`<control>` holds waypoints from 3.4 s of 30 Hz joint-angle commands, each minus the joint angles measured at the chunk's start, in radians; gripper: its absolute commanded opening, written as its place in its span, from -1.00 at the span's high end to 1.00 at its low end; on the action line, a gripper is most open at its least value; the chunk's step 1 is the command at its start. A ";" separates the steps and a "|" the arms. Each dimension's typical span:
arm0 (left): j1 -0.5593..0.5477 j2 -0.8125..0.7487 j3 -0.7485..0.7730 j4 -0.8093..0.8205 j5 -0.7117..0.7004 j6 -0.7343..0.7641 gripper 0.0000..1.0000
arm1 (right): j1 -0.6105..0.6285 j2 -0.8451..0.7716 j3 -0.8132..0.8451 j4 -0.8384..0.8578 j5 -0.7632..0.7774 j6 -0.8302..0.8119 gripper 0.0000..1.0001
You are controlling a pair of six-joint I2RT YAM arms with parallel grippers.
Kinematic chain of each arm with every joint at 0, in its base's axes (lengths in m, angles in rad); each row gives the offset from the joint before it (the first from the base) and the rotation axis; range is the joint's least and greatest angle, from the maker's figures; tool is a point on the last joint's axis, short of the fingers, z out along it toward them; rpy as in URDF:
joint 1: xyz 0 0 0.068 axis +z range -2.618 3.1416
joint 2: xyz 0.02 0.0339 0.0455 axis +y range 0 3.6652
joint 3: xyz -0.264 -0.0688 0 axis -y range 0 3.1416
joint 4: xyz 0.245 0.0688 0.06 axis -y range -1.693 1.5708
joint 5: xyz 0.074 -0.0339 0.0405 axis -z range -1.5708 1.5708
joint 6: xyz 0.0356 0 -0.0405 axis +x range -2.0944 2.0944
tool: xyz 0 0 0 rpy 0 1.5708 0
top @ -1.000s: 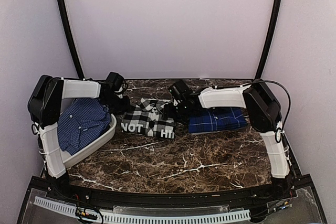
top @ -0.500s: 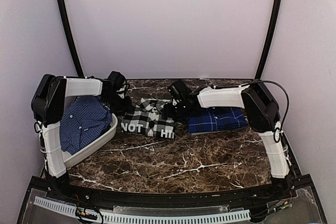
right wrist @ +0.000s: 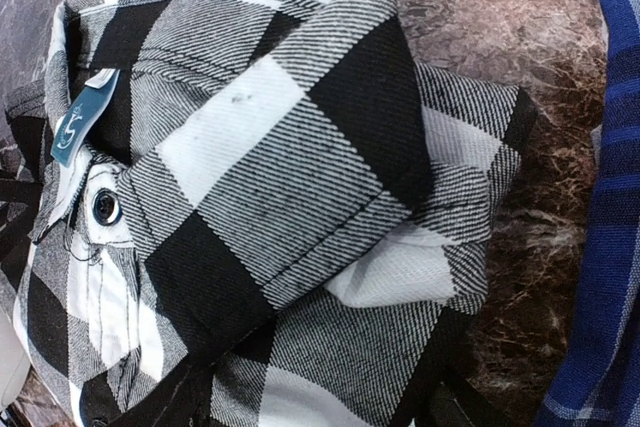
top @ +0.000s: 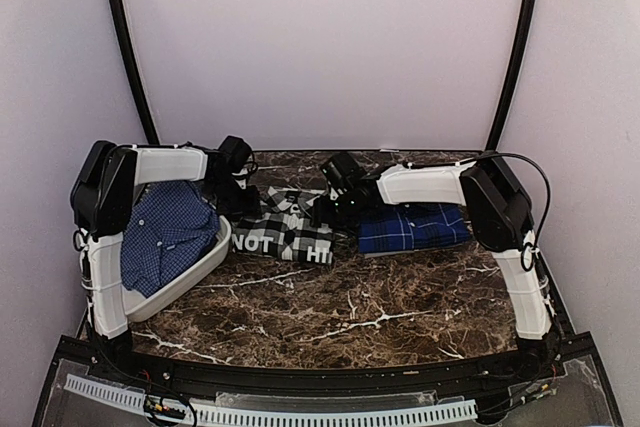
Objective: Fold and stack the long sleeve shirts
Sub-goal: Move the bin to the corner of the board, then pick up the square-folded shirt from the center of the board.
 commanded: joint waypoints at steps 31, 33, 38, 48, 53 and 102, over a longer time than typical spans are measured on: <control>0.046 -0.116 -0.078 0.041 0.027 0.056 -0.30 | -0.011 0.020 0.009 0.019 -0.036 -0.035 -0.29; 0.036 -0.126 -0.059 0.047 0.021 0.052 -0.30 | -0.011 0.020 0.009 0.019 -0.039 -0.036 -0.29; 0.019 -0.123 -0.035 0.063 -0.019 0.055 -0.31 | -0.012 0.026 0.015 0.015 -0.044 -0.036 -0.30; 0.030 -0.049 -0.036 0.013 0.011 0.030 -0.23 | -0.011 0.025 0.010 0.006 -0.033 -0.044 -0.30; 0.034 -0.016 -0.034 0.015 0.094 0.059 -0.22 | -0.011 0.030 0.008 0.005 -0.031 -0.045 -0.29; -0.139 -0.225 0.077 0.042 0.233 -0.169 1.00 | -0.027 -0.172 0.249 -0.270 0.063 -0.266 1.00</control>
